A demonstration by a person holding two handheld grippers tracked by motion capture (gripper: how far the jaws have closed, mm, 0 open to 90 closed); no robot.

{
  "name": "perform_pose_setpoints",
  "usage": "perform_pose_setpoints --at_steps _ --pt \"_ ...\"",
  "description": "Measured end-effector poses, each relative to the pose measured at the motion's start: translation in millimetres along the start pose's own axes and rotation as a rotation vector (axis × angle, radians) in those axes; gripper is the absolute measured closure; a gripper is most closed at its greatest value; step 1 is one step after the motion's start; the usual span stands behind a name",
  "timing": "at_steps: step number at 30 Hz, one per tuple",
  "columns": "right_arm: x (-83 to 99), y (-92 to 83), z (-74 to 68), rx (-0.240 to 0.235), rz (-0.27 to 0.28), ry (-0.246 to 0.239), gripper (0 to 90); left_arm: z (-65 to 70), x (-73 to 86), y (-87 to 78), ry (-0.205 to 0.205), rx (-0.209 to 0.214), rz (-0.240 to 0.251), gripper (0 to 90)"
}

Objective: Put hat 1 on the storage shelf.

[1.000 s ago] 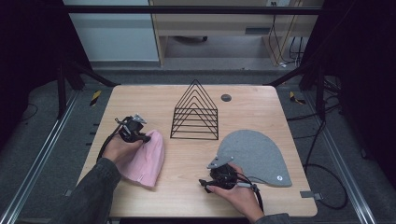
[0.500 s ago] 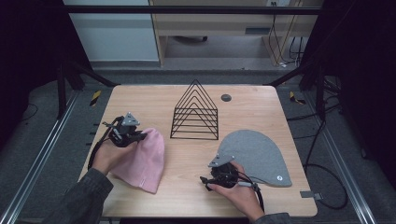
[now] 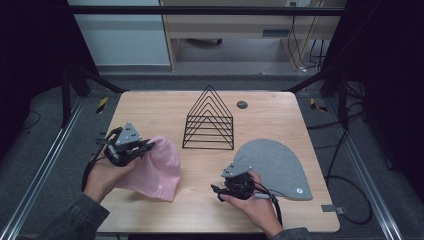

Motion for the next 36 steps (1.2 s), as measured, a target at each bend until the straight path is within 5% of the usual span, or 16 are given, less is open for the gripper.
perform_pose_setpoints --at_steps 5,15,28,36 --pt "-15.6 -2.8 -4.8 0.001 -0.007 -0.044 31.4 -1.8 -11.9 -19.4 0.019 -0.024 0.031 82.3" --pt "-49.8 -5.7 -23.3 -0.026 0.004 -0.081 34.3 -1.3 -41.5 -48.3 0.013 -0.006 0.09 82.2" --pt "-70.0 -4.7 -37.1 -0.068 0.024 -0.105 37.1 9.4 -67.9 -60.3 0.032 0.01 0.133 82.2" --pt "-76.1 0.3 -39.8 -0.116 0.038 -0.073 40.0 12.5 -73.6 -60.1 0.033 0.016 0.143 82.1"
Point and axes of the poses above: each handheld gripper's, and its own axes: y roughly forward along the jaws, x roughly out of its underside, z roughly to its right, the point moved 9 cm from there along y, roughly forward along the jaws, and after that the axes turned 13 degrees about -z, right-handed, at the moved point
